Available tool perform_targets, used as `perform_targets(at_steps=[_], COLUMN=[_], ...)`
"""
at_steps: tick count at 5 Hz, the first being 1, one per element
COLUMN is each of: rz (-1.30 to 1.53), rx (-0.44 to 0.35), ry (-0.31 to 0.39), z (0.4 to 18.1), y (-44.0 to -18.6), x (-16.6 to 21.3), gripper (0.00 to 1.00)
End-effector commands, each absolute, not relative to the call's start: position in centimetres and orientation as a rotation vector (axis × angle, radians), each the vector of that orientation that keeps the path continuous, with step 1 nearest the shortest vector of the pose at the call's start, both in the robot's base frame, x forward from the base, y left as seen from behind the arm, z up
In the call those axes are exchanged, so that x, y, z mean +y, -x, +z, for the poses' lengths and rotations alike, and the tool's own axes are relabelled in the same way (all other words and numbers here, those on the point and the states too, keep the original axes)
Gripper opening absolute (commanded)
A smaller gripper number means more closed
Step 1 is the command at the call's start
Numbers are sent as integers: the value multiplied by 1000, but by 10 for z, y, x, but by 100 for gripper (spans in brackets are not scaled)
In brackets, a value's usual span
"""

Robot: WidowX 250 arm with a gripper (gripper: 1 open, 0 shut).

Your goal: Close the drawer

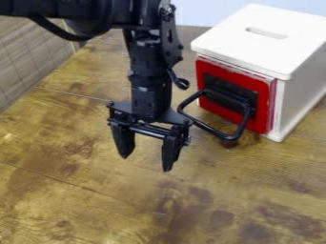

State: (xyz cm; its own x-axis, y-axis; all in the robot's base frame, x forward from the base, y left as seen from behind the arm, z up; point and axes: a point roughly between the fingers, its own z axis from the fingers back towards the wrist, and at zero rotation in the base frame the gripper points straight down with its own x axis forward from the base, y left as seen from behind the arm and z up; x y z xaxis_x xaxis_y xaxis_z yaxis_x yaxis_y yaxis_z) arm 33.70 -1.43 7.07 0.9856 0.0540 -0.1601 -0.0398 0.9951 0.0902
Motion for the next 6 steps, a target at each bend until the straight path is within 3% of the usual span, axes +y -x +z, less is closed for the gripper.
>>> perform_targets(at_steps=[1,3,6], rz=[74,134,137], rx=[145,149,171], ry=[-92,-92,-106], z=[71,64,70], y=[-346,-363,-369], x=[-12,-5,-3], gripper=[100,100,100])
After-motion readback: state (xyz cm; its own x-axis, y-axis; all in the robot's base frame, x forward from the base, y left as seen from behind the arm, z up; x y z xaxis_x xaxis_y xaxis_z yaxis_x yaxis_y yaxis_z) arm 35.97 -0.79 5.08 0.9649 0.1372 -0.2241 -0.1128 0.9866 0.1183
